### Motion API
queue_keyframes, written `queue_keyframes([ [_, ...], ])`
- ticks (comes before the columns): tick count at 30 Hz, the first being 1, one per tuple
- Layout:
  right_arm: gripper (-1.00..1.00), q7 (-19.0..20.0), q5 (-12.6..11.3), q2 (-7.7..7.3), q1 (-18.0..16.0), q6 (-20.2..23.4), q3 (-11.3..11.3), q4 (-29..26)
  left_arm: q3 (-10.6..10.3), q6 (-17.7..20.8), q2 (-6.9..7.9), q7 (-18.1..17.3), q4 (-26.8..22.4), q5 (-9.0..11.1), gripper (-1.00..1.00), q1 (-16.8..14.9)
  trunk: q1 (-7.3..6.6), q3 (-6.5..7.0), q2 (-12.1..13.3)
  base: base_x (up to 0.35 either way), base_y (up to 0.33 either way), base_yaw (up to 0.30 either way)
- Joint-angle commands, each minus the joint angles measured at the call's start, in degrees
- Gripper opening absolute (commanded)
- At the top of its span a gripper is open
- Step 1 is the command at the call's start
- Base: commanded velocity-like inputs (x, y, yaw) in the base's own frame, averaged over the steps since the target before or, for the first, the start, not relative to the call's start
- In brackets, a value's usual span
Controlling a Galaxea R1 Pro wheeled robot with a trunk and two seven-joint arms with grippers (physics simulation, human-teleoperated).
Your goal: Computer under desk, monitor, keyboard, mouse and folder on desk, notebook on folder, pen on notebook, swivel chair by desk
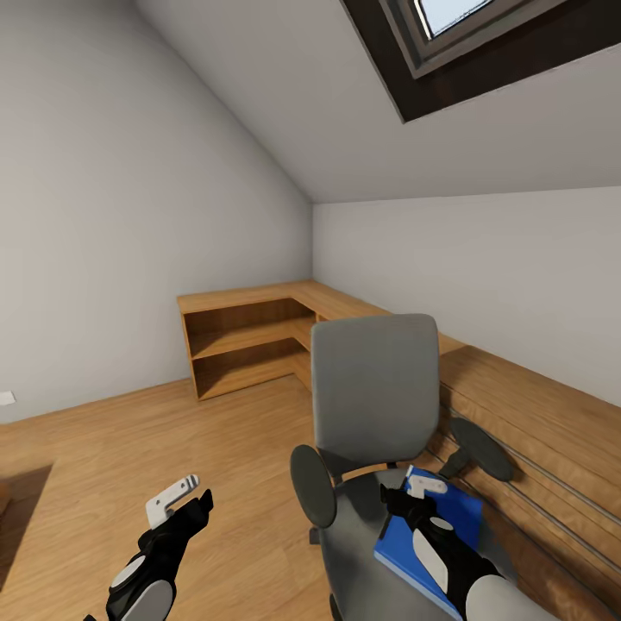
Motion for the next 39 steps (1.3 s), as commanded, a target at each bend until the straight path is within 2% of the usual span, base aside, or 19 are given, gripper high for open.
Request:
queue_keyframes([
  [1,1.00,-0.4,-0.5,-0.01,0.0,-0.2,0.5,0.0,-0.1,0.3,0.06,0.3,-0.1,0.1,1.00,-0.1,0.00,-0.06,0.0,0.000,0.055,0.000],
  [6,1.00,-0.4,-0.5,0.73,0.0,0.0,1.0,0.0,0.0,0.3,0.09,0.3,-0.1,0.0,1.00,-0.1,0.00,-0.06,0.0,0.000,0.022,0.000],
  [15,1.00,-0.6,-0.5,1.20,0.0,-0.1,1.1,0.0,0.2,0.2,0.01,0.3,-0.2,-0.1,1.00,-0.1,0.00,-0.06,0.0,0.000,0.001,0.000],
  [34,1.00,-0.7,-0.4,1.12,0.0,-0.2,1.0,0.0,0.0,0.2,-0.08,0.5,-0.2,-0.1,1.00,-0.1,4.17,-3.47,-7.7,0.000,0.000,0.000],
  [39,1.00,-0.7,-0.4,1.05,0.0,-0.2,0.9,0.0,-0.1,0.2,-0.13,0.5,-0.2,-0.1,1.00,-0.1,4.17,-3.47,-7.7,0.000,0.000,0.000],
])
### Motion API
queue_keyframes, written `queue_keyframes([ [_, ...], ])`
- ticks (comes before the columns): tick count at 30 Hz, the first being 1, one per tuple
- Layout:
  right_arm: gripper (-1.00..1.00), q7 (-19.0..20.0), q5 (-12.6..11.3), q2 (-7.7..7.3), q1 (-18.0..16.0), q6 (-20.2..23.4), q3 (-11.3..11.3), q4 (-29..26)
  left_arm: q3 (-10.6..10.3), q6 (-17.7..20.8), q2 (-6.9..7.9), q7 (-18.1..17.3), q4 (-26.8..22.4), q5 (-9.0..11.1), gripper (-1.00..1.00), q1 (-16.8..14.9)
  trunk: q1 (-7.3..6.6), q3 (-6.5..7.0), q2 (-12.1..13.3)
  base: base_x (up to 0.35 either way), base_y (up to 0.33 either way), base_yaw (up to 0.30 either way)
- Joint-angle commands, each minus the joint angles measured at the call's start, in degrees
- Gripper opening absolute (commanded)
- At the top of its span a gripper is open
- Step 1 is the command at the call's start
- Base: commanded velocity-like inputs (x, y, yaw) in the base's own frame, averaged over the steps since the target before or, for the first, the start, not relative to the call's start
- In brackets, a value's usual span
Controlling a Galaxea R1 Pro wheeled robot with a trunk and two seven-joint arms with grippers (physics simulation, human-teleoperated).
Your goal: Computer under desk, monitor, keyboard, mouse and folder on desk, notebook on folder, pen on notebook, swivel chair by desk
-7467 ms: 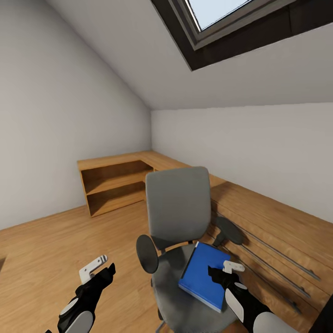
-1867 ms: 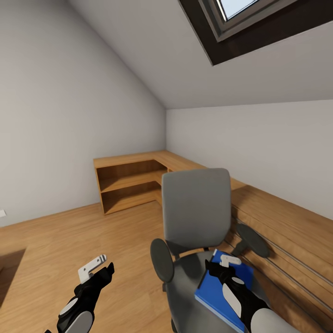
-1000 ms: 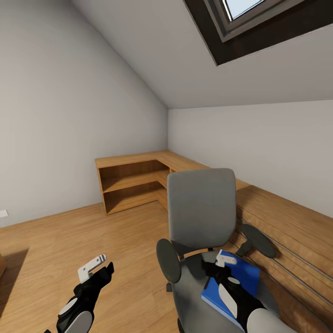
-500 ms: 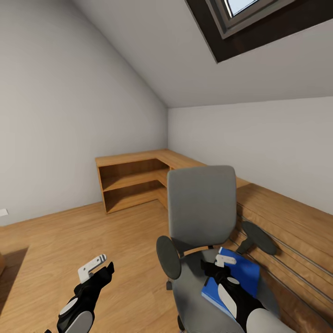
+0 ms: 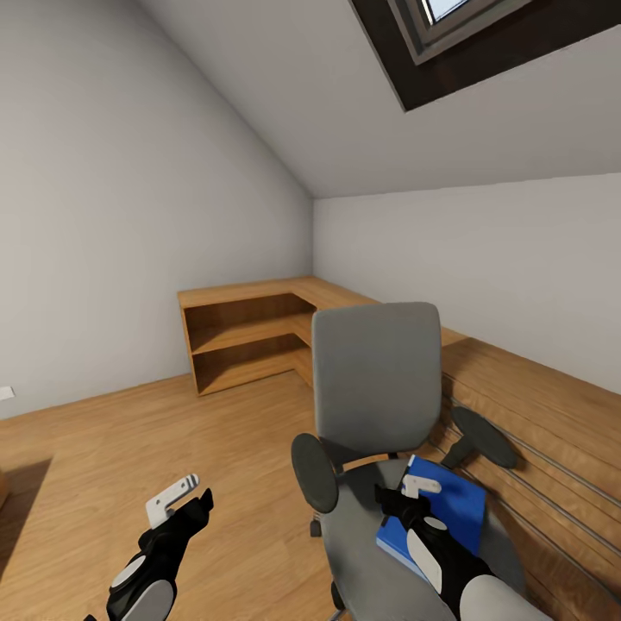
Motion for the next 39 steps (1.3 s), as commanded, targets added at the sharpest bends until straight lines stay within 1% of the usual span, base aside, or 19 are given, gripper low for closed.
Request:
queue_keyframes([
  [1,1.00,-0.4,-0.5,-0.04,0.0,-0.2,0.5,0.0,-0.1,0.3,0.04,0.4,-0.1,0.1,1.00,-0.1,-0.01,-0.06,0.0,0.000,0.000,0.000],
  [6,1.00,-0.5,-0.5,-0.03,0.0,-0.2,0.5,0.0,-0.5,0.3,0.07,0.3,-0.1,0.1,1.00,-0.1,-0.01,-0.06,0.0,0.000,0.000,0.000],
  [8,1.00,-0.6,-0.5,0.00,0.0,-0.2,0.5,0.0,-1.2,0.3,0.17,0.3,-0.1,0.1,1.00,-0.1,-0.01,-0.06,0.0,0.000,0.000,0.000],
  [11,1.00,-0.9,-0.2,0.01,0.0,-0.2,0.6,0.0,-1.5,0.3,0.22,0.4,-0.1,0.1,1.00,-0.1,-0.01,-0.06,0.0,0.000,0.000,0.000],
  [15,1.00,-4.2,1.6,0.06,0.0,-0.2,0.6,0.0,-1.8,0.3,0.26,0.4,-0.1,0.1,1.00,-0.1,-0.01,-0.06,0.0,0.000,0.000,0.000],
  [16,1.00,-5.9,2.3,0.10,0.0,-0.2,0.6,0.0,-1.9,0.3,0.27,0.4,-0.1,0.1,1.00,-0.1,-0.01,-0.06,0.0,0.000,0.000,0.000],
  [20,1.00,-7.6,3.1,0.19,0.0,-0.1,0.6,-0.1,-1.9,0.3,0.27,0.4,-0.1,0.1,1.00,-0.1,-0.01,-0.06,0.0,0.032,0.000,0.000],
  [25,1.00,-7.8,3.2,0.17,0.0,-0.2,0.6,-0.1,-1.9,0.3,0.27,0.4,-0.1,0.2,1.00,-0.1,-0.01,-0.06,0.0,0.150,0.000,0.000],
  [39,1.00,-7.9,3.2,0.12,0.0,-0.2,0.7,0.0,-1.9,0.2,0.27,0.4,-0.1,0.1,1.00,-0.1,-0.01,-0.06,0.0,0.011,0.000,0.000],
])
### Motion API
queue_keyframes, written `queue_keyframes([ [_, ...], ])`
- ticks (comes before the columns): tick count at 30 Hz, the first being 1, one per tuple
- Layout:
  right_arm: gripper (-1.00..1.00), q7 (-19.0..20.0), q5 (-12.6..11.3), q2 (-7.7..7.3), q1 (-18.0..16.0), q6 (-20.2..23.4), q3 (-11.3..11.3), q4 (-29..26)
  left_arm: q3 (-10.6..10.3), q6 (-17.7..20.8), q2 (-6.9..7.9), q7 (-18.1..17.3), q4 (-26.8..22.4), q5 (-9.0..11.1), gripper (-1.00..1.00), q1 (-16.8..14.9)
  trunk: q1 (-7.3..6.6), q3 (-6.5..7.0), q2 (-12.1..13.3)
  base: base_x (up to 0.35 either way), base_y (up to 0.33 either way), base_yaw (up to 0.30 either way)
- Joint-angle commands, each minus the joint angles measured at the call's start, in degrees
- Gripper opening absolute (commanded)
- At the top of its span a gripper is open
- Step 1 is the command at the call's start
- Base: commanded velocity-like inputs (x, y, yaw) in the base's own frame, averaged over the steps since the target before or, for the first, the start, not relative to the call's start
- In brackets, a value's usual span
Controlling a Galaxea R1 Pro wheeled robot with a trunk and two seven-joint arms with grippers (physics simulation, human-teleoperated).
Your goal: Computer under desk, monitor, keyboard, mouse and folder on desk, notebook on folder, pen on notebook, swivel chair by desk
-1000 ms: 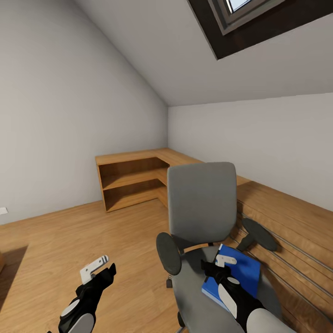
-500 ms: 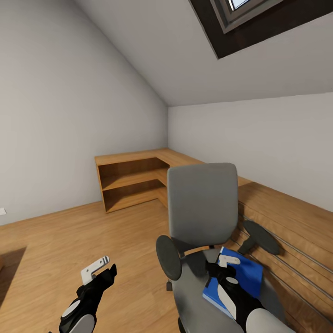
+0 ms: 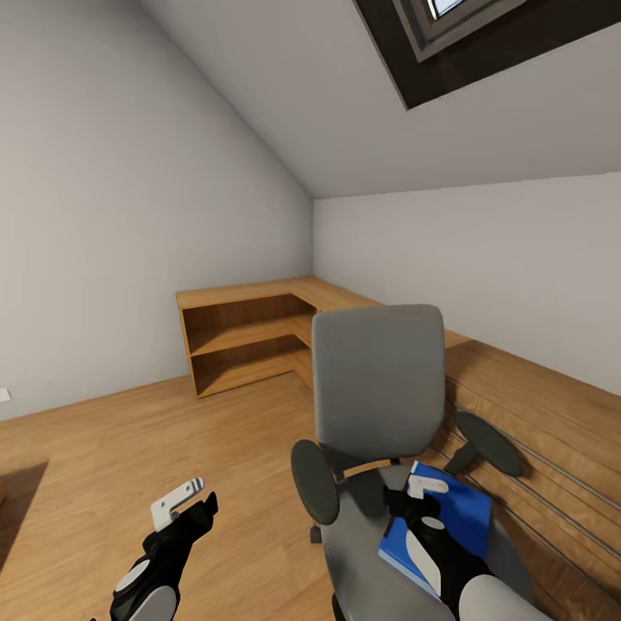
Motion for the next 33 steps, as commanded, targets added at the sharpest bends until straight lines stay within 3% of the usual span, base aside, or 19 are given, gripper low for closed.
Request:
queue_keyframes([
  [1,1.00,-0.4,-0.6,-0.03,0.0,-0.3,0.5,0.0,-0.1,0.2,0.02,0.4,-0.1,0.1,1.00,-0.1,-0.01,-0.06,0.0,0.000,0.000,0.000],
  [14,1.00,-1.0,-0.1,0.04,0.0,-0.1,0.8,0.1,0.0,0.1,-0.13,0.4,-0.1,0.0,1.00,-0.1,2.19,-1.86,-4.0,0.000,0.000,0.000],
  [33,1.00,-2.2,-0.1,0.04,0.0,0.1,0.8,0.1,-0.1,0.3,-0.02,0.5,-0.1,0.1,1.00,-0.1,3.07,-2.57,-5.6,0.000,0.000,0.000],
])
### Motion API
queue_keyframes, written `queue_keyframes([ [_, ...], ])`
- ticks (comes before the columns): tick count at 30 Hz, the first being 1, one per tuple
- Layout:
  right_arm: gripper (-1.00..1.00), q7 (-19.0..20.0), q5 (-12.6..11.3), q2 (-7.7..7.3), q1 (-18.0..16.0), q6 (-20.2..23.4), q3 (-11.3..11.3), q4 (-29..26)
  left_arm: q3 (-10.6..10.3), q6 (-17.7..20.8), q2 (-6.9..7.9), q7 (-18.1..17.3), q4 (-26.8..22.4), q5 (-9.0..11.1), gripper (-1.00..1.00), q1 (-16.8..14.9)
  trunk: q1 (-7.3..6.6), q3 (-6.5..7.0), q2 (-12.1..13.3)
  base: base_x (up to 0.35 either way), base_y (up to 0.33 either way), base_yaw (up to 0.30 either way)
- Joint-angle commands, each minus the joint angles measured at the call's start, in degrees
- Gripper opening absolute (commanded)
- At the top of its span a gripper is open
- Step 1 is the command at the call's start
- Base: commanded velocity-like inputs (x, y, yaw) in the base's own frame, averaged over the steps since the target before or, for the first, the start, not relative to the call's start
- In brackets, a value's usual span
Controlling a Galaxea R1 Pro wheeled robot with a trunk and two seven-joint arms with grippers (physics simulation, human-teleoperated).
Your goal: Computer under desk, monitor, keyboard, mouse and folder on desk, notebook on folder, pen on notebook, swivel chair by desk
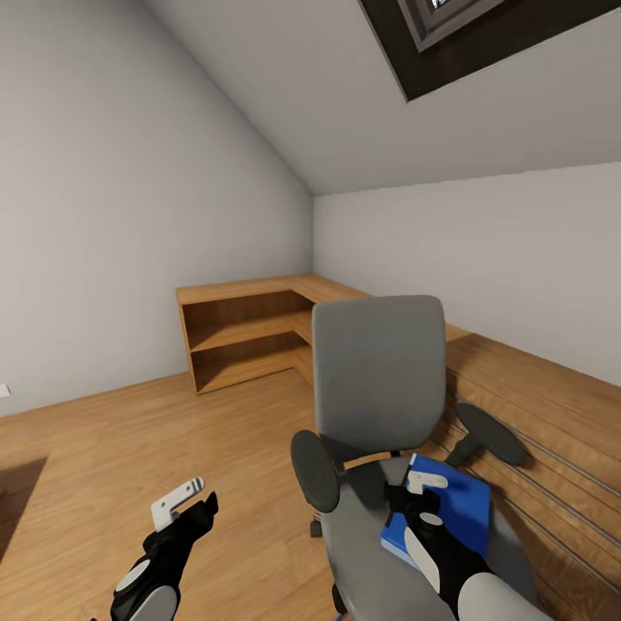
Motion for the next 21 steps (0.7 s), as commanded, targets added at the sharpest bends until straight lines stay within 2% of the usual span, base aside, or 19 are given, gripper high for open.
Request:
queue_keyframes([
  [1,1.00,-0.5,-1.0,-0.05,0.0,-0.3,0.2,1.7,-0.1,0.3,0.07,0.4,-0.1,0.1,1.00,-0.1,0.00,-0.07,0.0,-0.047,0.000,0.000],
  [5,1.00,-0.5,-1.0,-0.05,0.0,-0.3,0.2,1.7,-0.1,0.4,0.11,0.4,0.0,0.2,1.00,-0.1,0.00,-0.07,0.0,-0.143,0.000,0.000],
  [14,1.00,-0.5,-0.8,-0.04,0.0,-0.3,0.2,1.7,-0.1,0.4,0.11,0.4,0.0,0.2,1.00,-0.1,0.00,-0.07,0.0,-0.024,0.000,0.000],
  [21,1.00,-0.5,0.0,-0.04,0.0,-0.3,0.2,1.7,-0.1,0.4,0.11,0.4,0.0,0.2,1.00,-0.1,0.00,-0.07,0.0,-0.197,0.000,0.000],
])
